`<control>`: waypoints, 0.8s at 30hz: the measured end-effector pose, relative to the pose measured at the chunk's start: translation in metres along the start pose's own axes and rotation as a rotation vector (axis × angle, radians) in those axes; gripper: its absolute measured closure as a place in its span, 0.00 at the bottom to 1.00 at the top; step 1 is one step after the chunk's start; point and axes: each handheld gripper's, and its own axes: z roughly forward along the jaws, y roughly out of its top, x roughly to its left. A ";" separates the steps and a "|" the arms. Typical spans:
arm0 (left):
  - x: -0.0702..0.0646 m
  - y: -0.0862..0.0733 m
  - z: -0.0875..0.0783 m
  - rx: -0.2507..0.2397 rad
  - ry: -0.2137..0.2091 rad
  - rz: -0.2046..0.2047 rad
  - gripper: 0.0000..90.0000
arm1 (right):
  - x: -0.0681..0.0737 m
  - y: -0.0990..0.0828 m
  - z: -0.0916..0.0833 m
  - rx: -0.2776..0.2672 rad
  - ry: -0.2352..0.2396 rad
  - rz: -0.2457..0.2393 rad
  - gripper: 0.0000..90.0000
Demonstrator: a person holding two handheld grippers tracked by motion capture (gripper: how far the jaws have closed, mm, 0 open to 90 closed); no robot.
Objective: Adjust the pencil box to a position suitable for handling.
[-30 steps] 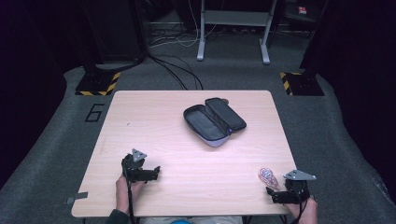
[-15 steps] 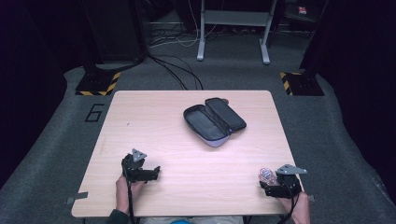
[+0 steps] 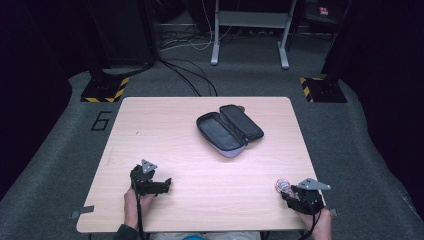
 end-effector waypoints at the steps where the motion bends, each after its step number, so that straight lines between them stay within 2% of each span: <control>1: 0.000 0.000 0.000 0.000 0.000 0.000 0.02 | 0.000 0.000 0.000 0.000 0.000 0.000 0.55; 5: 0.000 0.000 0.000 0.000 0.000 -0.001 0.02 | 0.004 0.000 0.000 -0.014 -0.021 -0.008 0.55; 10: 0.000 0.000 0.000 0.000 0.000 0.000 0.02 | 0.006 0.008 -0.007 -0.049 -0.005 0.006 0.55; 13: 0.000 0.000 0.000 0.000 0.000 0.000 0.02 | 0.010 0.013 -0.009 -0.067 0.002 -0.008 0.55; 17: 0.000 0.000 0.000 0.000 0.000 -0.001 0.02 | 0.025 0.027 -0.010 -0.094 0.036 -0.033 0.55; 20: 0.000 0.000 0.000 0.000 0.000 -0.001 0.02 | 0.031 0.032 -0.008 -0.106 0.057 -0.032 0.55; 21: 0.000 0.000 0.000 0.000 0.000 0.000 0.02 | 0.038 0.037 -0.005 -0.103 0.075 -0.052 0.55; 23: 0.000 0.000 0.000 0.000 -0.002 -0.001 0.02 | 0.042 0.039 -0.002 -0.110 0.081 -0.054 0.55; 24: 0.000 0.000 0.000 0.000 0.000 0.000 0.02 | 0.048 0.043 0.004 -0.099 0.102 -0.061 0.55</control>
